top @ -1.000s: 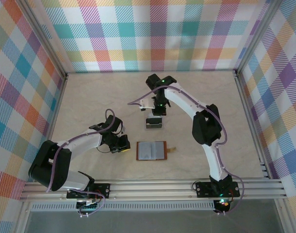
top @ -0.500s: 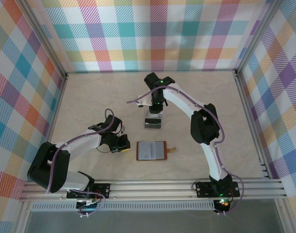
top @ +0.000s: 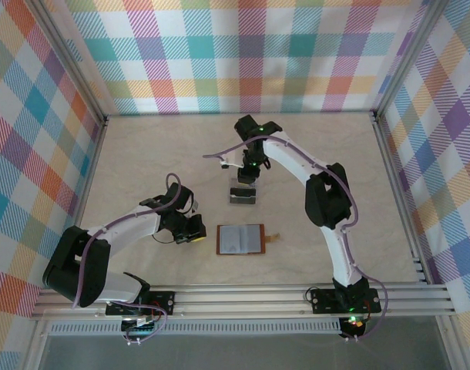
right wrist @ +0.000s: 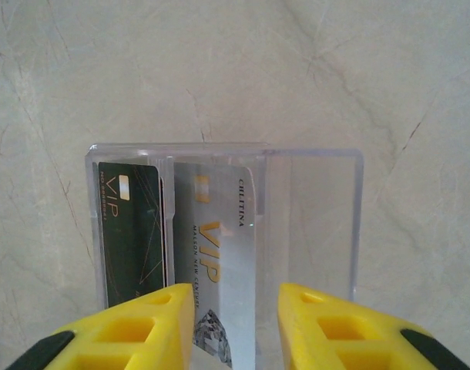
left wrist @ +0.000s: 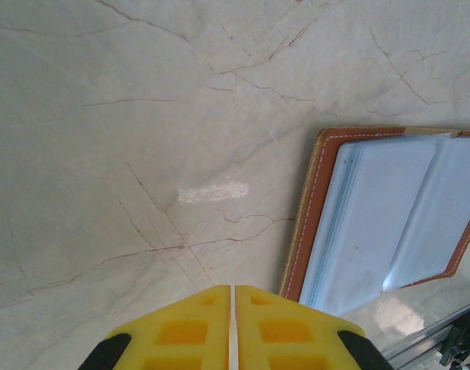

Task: Take the credit cards out of the card holder

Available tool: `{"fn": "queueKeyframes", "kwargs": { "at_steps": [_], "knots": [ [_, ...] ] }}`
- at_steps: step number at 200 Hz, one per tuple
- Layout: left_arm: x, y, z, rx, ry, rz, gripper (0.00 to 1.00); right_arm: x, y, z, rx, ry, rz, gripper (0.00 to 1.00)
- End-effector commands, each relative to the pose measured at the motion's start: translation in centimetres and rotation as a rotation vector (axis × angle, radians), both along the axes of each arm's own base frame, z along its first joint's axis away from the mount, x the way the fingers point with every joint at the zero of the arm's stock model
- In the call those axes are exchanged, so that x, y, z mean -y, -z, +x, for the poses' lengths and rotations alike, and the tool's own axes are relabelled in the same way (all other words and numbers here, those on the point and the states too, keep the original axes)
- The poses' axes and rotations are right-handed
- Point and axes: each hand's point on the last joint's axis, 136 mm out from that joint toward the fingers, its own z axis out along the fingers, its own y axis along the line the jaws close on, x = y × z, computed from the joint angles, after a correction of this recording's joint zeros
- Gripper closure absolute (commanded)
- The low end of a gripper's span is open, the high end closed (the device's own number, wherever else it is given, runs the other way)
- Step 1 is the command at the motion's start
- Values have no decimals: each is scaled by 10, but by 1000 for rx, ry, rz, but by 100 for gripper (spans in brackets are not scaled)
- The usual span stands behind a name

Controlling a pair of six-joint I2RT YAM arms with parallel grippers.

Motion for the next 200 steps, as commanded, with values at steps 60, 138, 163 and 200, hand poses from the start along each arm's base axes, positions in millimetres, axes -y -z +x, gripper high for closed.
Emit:
{"fn": "queueKeyframes", "kwargs": {
  "at_steps": [60,138,163,200],
  "knots": [
    [35,-12,10,-5,70,-94,94,-13,-89,-5,-35,529,439,60],
    [59,14,2,-73,121,-75,97,5,-81,-54,-314,973,568,79],
    [54,22,-2,-92,117,-35,97,3,-72,-70,-389,1037,546,80],
    [49,29,-8,-106,112,-20,98,-16,-50,-103,-579,1099,486,82]
  ]
}}
